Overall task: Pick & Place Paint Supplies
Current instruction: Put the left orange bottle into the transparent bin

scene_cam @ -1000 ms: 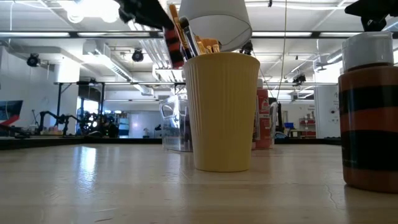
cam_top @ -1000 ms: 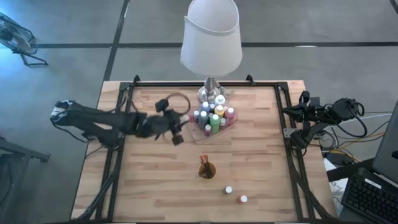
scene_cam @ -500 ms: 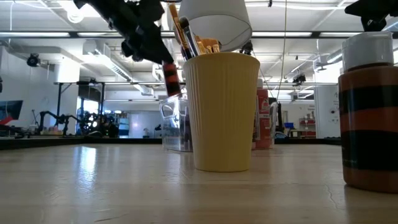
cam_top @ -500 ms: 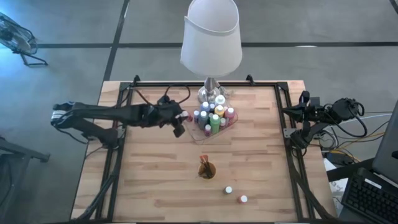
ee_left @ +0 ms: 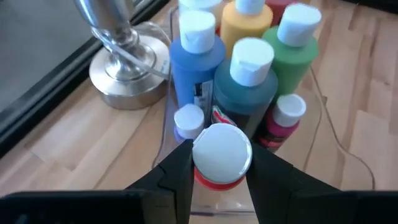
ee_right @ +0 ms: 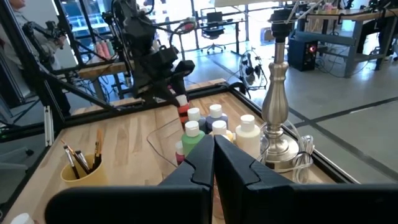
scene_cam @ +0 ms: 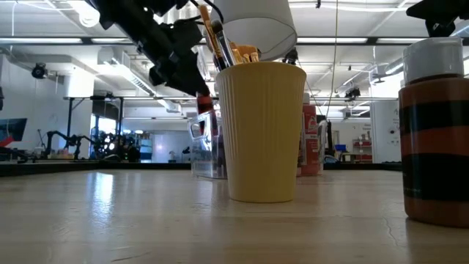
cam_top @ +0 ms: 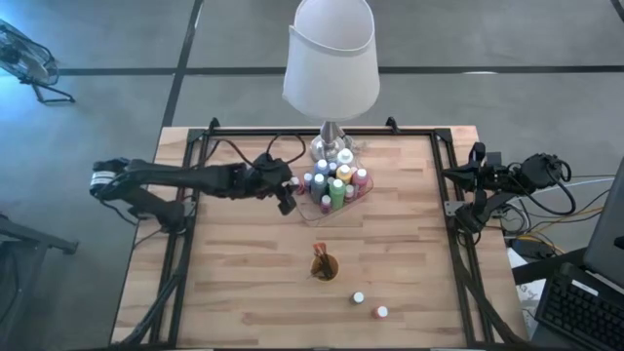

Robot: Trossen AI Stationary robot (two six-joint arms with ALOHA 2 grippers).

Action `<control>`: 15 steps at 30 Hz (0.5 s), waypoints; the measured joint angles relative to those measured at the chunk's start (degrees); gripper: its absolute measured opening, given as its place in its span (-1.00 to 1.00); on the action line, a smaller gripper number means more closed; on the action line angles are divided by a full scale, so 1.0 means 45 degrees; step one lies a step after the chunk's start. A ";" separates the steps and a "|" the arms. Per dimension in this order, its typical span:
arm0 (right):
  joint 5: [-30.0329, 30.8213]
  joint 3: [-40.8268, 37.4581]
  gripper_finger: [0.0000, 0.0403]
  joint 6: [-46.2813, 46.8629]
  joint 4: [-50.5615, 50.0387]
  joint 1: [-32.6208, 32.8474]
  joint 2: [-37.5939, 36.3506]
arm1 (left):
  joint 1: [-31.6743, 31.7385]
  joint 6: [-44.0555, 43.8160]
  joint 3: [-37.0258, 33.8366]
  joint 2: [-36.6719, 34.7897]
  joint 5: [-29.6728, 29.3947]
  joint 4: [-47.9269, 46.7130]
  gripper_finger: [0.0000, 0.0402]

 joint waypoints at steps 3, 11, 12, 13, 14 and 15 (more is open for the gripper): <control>0.0001 0.0000 -0.96 0.0000 0.0001 0.0000 -0.0004 | 0.0011 -0.0103 0.0000 0.0287 0.0021 0.0021 -0.37; 0.0002 0.0000 -0.96 0.0000 0.0005 -0.0002 -0.0001 | 0.0146 -0.0285 0.0000 0.1134 0.0028 0.0202 -0.37; 0.0005 0.0000 -0.96 0.0000 0.0005 -0.0005 -0.0003 | 0.0169 -0.0317 0.0000 0.1222 0.0028 0.0253 -0.37; 0.0000 0.0000 -0.96 -0.0001 0.0005 0.0000 -0.0005 | 0.0172 -0.0333 0.0000 0.1281 0.0021 0.0305 -0.37; 0.0004 0.0000 -0.96 -0.0004 0.0005 -0.0004 0.0000 | 0.0187 -0.0338 0.0000 0.1331 0.0020 0.0345 -0.37; 0.0000 0.0000 -0.96 0.0000 0.0005 -0.0005 0.0000 | 0.0189 -0.0338 0.0000 0.1390 0.0018 0.0396 -0.37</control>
